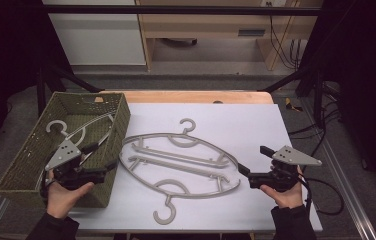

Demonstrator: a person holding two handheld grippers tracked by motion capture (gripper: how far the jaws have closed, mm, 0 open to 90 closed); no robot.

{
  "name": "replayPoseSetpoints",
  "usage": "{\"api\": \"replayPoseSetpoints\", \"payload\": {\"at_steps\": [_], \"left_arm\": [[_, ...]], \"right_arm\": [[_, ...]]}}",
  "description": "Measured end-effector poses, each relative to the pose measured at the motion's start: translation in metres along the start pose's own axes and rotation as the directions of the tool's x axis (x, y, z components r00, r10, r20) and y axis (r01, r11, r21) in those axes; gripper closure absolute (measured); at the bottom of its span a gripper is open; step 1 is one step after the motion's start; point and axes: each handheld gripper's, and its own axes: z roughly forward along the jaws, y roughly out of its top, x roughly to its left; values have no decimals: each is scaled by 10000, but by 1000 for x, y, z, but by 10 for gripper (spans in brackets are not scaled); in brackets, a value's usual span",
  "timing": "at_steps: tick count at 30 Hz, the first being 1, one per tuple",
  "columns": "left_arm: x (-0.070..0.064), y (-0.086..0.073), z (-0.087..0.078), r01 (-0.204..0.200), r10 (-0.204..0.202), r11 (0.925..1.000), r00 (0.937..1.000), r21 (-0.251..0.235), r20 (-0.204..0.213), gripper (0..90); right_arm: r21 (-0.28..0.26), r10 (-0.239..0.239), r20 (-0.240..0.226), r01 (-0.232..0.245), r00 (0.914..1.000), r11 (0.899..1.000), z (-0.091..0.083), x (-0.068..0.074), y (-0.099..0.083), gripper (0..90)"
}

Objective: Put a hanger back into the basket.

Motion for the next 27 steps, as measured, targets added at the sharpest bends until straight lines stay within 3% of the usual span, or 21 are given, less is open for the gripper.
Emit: {"api": "replayPoseSetpoints", "payload": {"at_steps": [9, 16, 21, 23, 27], "left_arm": [[-16, -9, 11, -377, 365, 9990, 9981, 237, 498, 116], [-18, -8, 9, -388, 375, 9991, 9972, 191, 646, 103], [-20, -6, 7, -357, 347, 9993, 9968, 139, 716, 103], [-20, -5, 6, -372, 366, 9993, 9967, 60, 718, 103], [-18, -4, 3, -378, 379, 9993, 9971, -30, 663, 101]], "right_arm": [[794, -446, -752, 505, 9962, 9956, 17, 17, 1, 65], [1721, -772, -1442, 1019, 9865, 9798, 38, 37, -1, 80], [2498, -1078, -1865, 1532, 9765, 9561, 54, 52, -3, 103], [2846, -1224, -2132, 1815, 9693, 9413, 60, 58, -4, 117], [3621, -1722, -2505, 2572, 9527, 8960, 75, 70, -9, 146]]}}
